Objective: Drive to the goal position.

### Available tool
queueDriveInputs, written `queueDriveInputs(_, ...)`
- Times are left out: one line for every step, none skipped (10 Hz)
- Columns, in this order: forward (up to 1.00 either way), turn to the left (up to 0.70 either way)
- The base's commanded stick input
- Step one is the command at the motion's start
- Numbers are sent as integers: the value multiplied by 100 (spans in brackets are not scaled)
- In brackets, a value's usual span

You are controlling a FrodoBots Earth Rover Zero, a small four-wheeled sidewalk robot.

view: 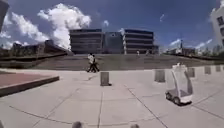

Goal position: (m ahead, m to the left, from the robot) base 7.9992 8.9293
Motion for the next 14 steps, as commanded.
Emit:
queueDriveInputs(70, 0)
queueDriveInputs(70, 0)
queueDriveInputs(70, 0)
queueDriveInputs(70, 0)
queueDriveInputs(70, 0)
queueDriveInputs(70, 0)
queueDriveInputs(70, 0)
queueDriveInputs(70, -1)
queueDriveInputs(70, -18)
queueDriveInputs(70, -32)
queueDriveInputs(70, -32)
queueDriveInputs(70, -32)
queueDriveInputs(70, -32)
queueDriveInputs(70, -32)
